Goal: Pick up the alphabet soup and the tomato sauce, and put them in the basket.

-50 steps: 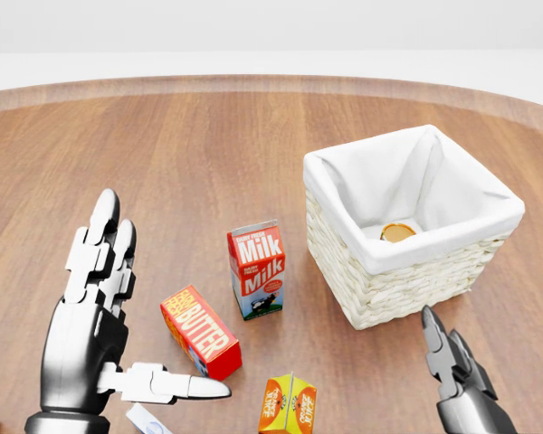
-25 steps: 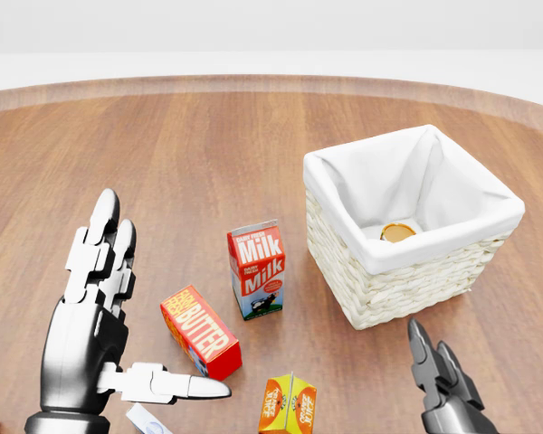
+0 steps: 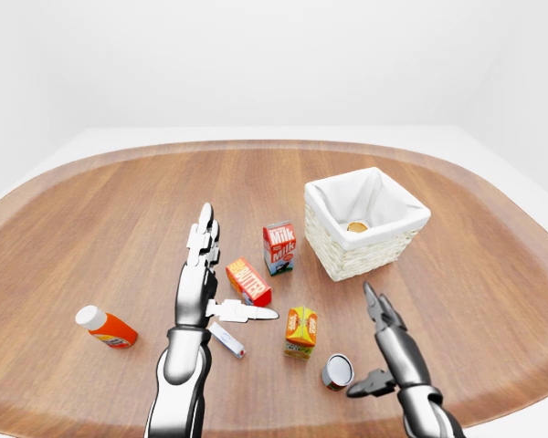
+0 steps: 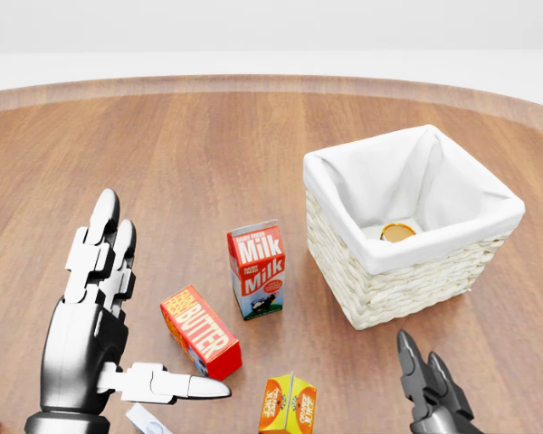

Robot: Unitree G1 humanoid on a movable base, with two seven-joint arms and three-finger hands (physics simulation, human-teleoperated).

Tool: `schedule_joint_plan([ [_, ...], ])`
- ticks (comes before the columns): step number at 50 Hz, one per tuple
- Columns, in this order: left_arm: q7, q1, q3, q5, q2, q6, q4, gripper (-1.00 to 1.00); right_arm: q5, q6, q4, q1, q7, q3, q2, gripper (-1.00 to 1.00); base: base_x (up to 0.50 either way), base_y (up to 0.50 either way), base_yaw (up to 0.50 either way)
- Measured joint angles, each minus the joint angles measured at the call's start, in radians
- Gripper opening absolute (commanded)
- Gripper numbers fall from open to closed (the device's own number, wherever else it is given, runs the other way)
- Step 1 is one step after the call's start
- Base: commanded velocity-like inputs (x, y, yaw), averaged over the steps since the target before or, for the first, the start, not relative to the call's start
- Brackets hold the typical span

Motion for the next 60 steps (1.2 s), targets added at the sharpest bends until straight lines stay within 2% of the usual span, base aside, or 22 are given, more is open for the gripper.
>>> schedule_joint_plan([
  [60,-0.002,0.0,0.002,-0.002,0.0,-0.009,0.009,1.0,-0.075,0.0,0.181,-0.037,-0.176,0.164,-0.057,1.0,0.0,0.0,0.0],
])
